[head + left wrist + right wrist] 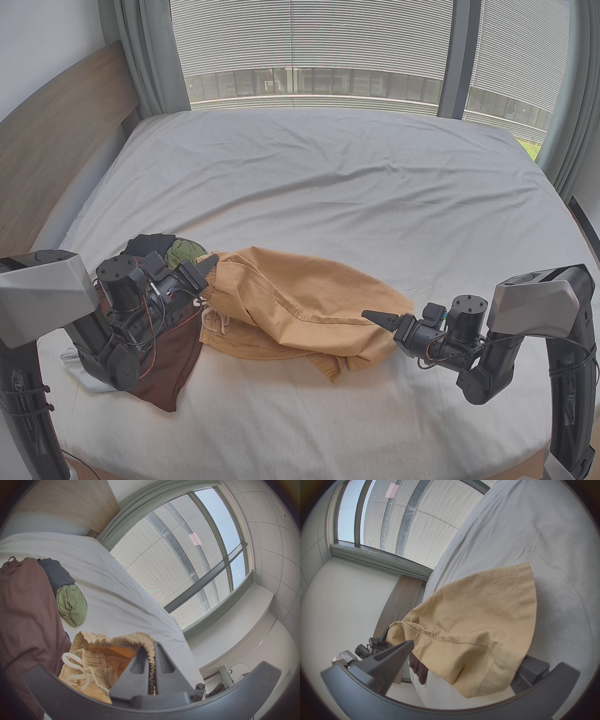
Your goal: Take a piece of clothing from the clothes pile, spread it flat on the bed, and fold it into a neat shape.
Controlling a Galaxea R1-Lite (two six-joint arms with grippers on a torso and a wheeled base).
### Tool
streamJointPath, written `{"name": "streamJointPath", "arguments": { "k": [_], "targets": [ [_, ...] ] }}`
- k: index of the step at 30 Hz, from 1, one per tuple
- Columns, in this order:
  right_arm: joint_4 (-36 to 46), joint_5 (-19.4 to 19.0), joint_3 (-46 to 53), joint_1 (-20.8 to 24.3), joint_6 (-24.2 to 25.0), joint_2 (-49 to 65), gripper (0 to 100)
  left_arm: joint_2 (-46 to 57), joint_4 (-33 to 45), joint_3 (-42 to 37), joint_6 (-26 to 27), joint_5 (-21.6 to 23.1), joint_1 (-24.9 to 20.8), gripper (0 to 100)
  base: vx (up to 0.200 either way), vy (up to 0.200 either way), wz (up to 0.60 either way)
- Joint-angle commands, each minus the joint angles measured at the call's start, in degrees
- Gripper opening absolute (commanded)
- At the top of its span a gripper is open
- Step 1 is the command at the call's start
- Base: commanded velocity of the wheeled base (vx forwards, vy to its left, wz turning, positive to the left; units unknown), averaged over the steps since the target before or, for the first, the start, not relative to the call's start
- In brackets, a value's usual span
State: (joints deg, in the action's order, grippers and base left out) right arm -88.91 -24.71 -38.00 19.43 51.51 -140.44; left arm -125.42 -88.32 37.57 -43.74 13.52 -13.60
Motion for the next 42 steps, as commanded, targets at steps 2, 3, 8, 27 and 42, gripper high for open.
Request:
{"name": "streamJointPath", "arguments": {
  "k": [2,3,8,27,42],
  "targets": [
    [0.0,0.8,-1.1,0.2,0.0,-0.4,0,-0.2,0.0,0.0,0.0,0.0,0.1,0,0.000,0.000,0.00],
    [0.0,1.0,-1.2,0.2,0.0,-0.4,0,-0.3,0.0,0.0,0.0,0.0,0.1,0,0.000,0.000,0.00],
    [0.0,1.1,-0.8,-0.1,0.0,0.4,0,-0.5,0.0,0.2,0.0,0.1,0.2,0,0.000,0.000,0.00],
    [0.9,-1.7,9.1,-4.0,-2.6,23.0,0,10.4,-0.2,-1.1,0.1,2.8,0.4,0,0.000,0.000,0.00],
    [1.0,-1.7,9.7,-6.7,-6.7,24.1,0,9.8,-0.2,-2.5,3.5,3.5,1.4,0,0.000,0.000,0.00]
  ]
}}
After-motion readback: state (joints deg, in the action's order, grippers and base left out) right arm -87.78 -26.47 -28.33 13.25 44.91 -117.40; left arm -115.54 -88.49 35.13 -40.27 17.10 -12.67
